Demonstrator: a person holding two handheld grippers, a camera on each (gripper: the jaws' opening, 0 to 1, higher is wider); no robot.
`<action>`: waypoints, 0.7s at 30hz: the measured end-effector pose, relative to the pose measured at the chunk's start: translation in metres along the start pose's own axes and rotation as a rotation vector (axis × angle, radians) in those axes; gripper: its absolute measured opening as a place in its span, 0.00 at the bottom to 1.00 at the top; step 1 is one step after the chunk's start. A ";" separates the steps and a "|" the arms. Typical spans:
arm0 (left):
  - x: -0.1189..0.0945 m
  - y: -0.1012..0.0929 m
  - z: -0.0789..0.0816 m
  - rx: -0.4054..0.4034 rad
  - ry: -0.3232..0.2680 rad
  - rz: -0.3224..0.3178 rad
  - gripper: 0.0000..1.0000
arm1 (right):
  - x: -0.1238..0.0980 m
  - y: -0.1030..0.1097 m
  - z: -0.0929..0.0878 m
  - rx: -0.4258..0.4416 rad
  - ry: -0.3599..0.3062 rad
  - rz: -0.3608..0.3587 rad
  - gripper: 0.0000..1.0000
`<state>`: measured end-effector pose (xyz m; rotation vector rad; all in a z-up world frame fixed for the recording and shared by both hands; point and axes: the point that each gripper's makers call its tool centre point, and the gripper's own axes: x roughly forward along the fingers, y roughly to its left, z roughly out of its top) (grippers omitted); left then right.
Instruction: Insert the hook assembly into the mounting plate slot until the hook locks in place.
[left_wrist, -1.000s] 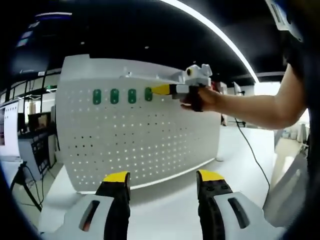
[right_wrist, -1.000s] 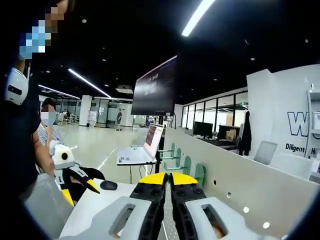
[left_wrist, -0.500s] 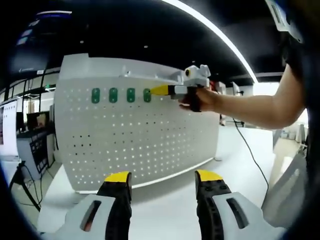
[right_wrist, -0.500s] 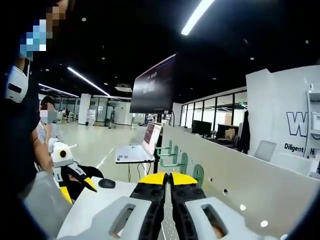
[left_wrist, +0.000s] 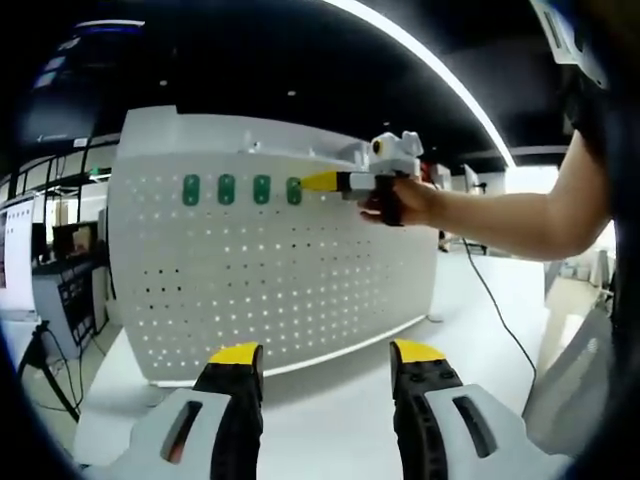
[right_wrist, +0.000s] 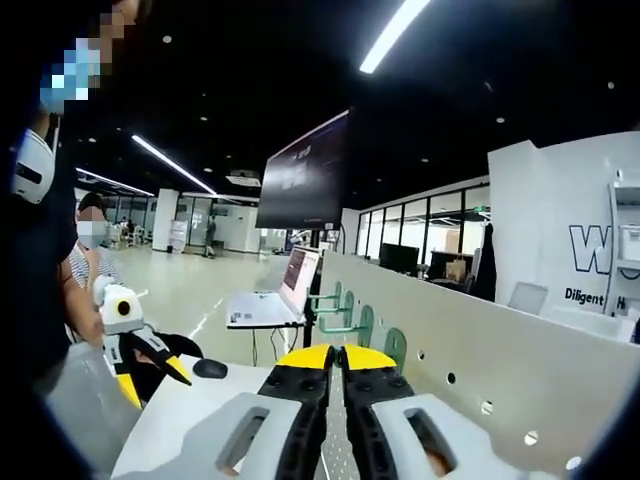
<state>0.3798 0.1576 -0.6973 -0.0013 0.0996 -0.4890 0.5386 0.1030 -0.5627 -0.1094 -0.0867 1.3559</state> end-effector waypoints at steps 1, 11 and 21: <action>0.000 0.000 0.000 0.001 0.001 0.000 0.52 | -0.002 0.000 0.000 -0.002 0.001 -0.006 0.04; 0.001 -0.004 0.000 0.004 0.003 -0.014 0.53 | -0.019 0.002 -0.013 0.017 0.022 -0.034 0.09; 0.002 -0.009 0.001 0.007 0.002 -0.027 0.53 | -0.048 0.018 -0.030 0.044 0.050 -0.066 0.13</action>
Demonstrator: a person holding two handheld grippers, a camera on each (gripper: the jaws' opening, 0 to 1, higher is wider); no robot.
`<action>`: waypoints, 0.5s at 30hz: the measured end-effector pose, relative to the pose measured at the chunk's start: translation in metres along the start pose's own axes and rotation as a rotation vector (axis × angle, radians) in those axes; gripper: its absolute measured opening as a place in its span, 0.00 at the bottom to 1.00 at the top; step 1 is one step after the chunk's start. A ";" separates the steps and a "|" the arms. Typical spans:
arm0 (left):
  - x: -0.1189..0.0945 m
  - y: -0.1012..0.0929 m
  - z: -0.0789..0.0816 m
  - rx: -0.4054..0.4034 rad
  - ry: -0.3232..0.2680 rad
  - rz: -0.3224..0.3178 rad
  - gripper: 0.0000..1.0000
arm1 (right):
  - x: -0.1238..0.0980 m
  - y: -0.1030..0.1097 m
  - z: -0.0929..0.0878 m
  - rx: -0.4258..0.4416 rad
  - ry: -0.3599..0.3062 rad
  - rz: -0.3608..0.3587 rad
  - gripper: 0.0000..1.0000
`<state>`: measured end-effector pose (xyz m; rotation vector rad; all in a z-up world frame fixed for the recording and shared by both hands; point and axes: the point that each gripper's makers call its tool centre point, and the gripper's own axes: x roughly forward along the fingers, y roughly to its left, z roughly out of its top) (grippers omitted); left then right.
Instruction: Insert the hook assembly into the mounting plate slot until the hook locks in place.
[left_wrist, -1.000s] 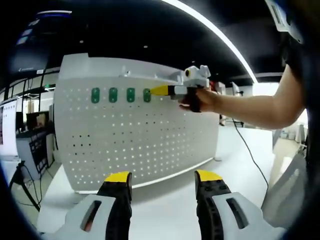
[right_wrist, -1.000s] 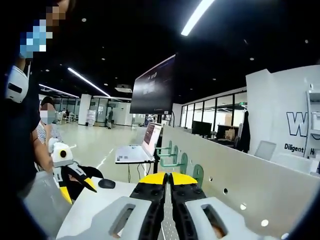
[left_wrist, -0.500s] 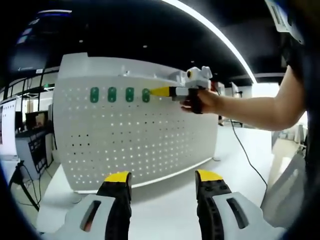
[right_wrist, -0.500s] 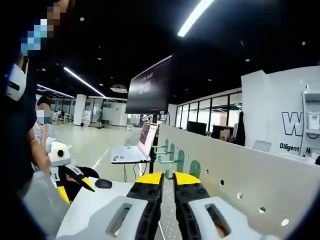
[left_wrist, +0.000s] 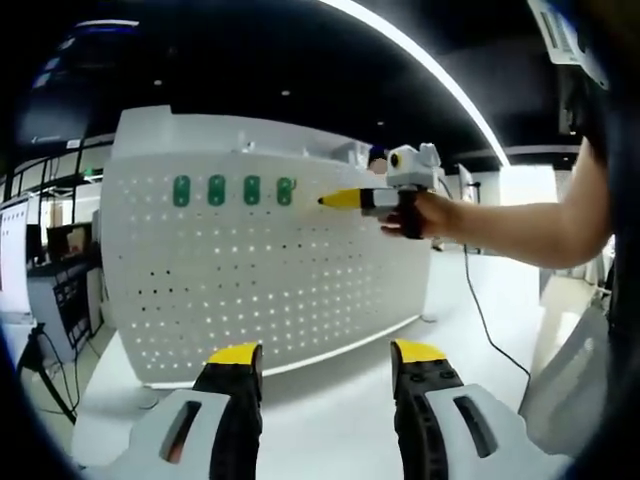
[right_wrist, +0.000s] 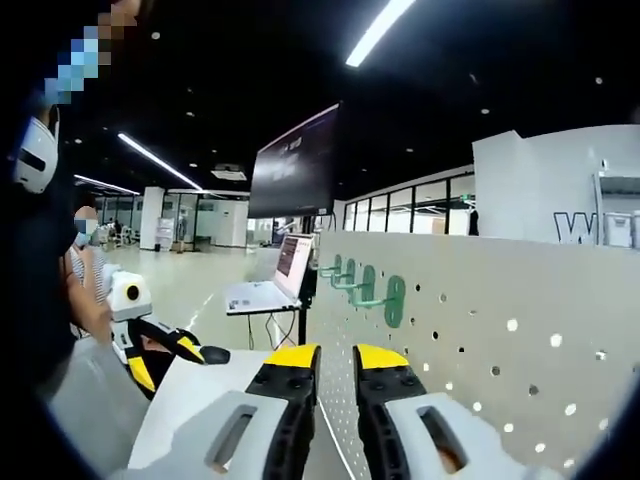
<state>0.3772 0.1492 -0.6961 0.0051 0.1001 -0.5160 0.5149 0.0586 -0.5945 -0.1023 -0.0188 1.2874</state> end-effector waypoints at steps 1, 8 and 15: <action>0.000 -0.001 0.000 0.001 -0.001 -0.001 0.53 | -0.002 0.001 -0.002 0.004 0.002 -0.004 0.13; 0.000 -0.005 0.001 0.004 -0.003 -0.014 0.53 | -0.024 0.009 -0.012 0.022 0.017 -0.034 0.14; -0.002 -0.005 0.002 0.001 -0.004 -0.015 0.53 | -0.047 0.015 -0.022 0.038 0.016 -0.080 0.14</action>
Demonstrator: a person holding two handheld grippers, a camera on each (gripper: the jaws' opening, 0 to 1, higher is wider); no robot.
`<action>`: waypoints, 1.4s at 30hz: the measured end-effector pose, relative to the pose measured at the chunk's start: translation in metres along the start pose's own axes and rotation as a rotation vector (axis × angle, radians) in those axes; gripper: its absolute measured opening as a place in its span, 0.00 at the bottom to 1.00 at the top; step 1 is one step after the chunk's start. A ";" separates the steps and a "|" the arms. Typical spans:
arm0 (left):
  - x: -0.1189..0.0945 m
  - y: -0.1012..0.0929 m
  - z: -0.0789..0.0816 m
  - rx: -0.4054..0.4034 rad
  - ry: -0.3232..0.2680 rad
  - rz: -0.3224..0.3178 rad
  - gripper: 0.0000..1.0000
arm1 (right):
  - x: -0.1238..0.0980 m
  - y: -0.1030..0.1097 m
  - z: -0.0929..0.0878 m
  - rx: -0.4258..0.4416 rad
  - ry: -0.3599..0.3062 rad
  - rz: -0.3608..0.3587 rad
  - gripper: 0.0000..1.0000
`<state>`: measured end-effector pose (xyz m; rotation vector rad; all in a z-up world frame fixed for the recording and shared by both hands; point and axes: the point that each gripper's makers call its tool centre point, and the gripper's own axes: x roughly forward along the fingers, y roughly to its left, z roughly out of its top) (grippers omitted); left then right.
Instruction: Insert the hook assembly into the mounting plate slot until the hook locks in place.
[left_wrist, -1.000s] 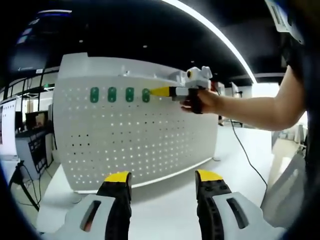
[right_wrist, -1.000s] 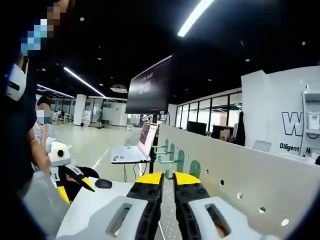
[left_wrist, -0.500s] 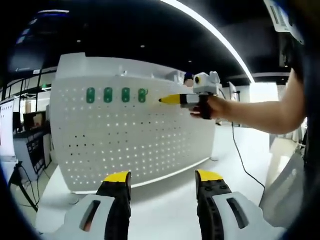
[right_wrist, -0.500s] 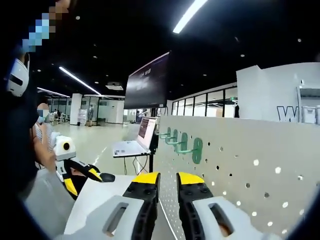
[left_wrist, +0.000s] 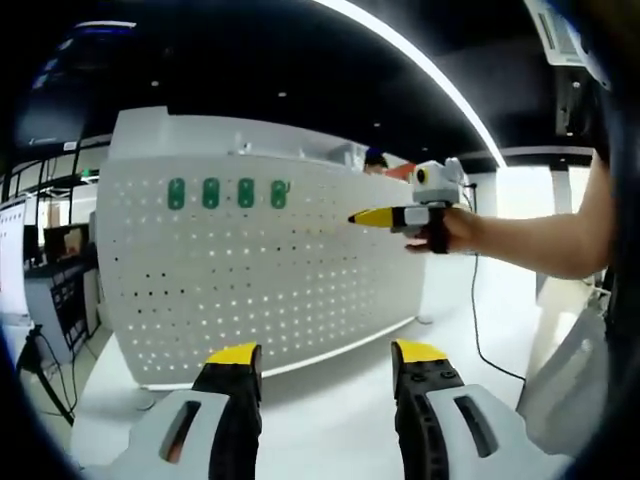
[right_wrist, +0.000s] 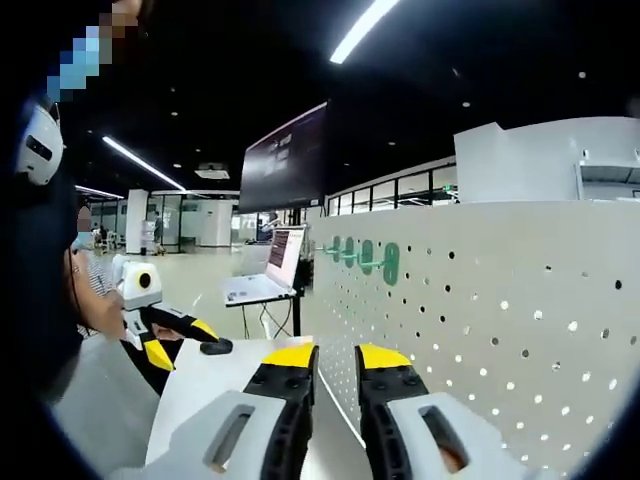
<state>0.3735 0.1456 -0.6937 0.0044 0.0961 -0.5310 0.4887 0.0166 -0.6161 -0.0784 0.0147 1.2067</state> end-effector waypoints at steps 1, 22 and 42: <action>0.000 0.000 0.000 -0.001 0.000 0.001 0.53 | -0.003 0.000 -0.002 0.004 0.001 -0.007 0.14; -0.016 0.016 0.011 -0.014 -0.018 0.045 0.54 | -0.075 0.038 -0.035 0.057 0.018 -0.168 0.19; -0.028 0.012 0.028 -0.005 -0.035 0.063 0.55 | -0.112 0.075 -0.016 -0.008 -0.005 -0.294 0.27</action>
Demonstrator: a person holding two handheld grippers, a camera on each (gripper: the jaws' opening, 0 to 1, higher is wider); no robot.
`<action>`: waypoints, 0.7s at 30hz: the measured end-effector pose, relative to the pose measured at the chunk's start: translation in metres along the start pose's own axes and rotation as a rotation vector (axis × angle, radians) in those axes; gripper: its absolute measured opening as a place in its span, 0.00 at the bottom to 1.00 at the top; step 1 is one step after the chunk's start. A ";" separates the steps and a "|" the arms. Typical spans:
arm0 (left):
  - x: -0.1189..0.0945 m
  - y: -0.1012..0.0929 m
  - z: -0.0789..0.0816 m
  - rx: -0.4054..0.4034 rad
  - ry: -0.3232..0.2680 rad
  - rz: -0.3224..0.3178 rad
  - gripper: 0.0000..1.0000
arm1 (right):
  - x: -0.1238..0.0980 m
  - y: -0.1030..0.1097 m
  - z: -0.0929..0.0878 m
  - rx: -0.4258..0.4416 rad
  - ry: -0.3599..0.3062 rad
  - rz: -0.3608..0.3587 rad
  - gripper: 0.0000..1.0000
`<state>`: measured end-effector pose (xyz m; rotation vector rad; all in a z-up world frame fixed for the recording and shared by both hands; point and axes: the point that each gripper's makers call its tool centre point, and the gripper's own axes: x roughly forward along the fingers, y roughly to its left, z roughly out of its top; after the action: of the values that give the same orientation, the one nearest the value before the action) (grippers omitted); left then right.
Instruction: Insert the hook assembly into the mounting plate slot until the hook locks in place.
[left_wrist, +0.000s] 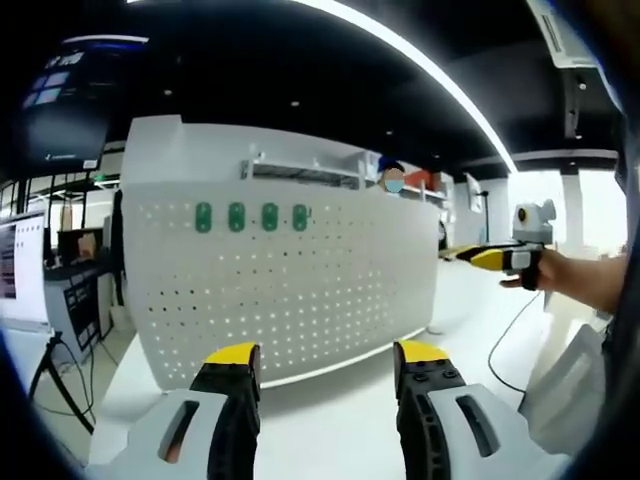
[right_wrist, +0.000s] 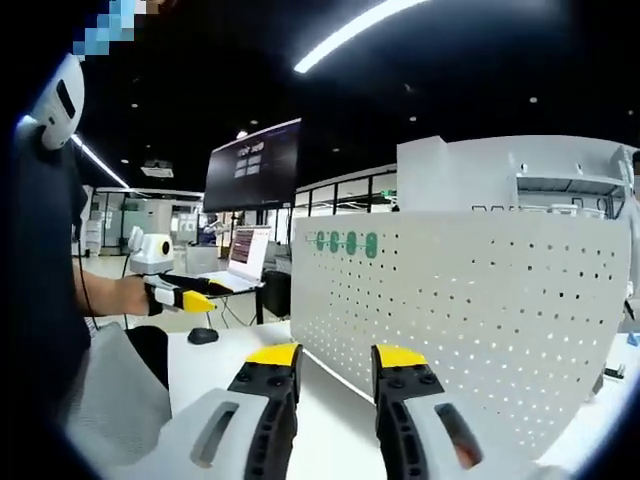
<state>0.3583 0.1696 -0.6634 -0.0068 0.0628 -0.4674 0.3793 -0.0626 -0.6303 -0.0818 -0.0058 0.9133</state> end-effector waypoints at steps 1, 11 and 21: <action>0.000 0.001 0.000 -0.003 0.002 0.002 0.55 | -0.001 0.001 0.000 -0.001 0.000 -0.001 0.28; -0.005 -0.004 0.006 -0.003 0.007 0.001 0.57 | -0.010 0.004 0.003 0.019 -0.019 -0.041 0.33; -0.011 -0.007 0.005 0.000 0.027 0.009 0.58 | -0.012 0.004 0.001 0.014 -0.015 -0.053 0.37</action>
<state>0.3452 0.1686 -0.6574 0.0000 0.0892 -0.4591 0.3683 -0.0698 -0.6294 -0.0615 -0.0157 0.8610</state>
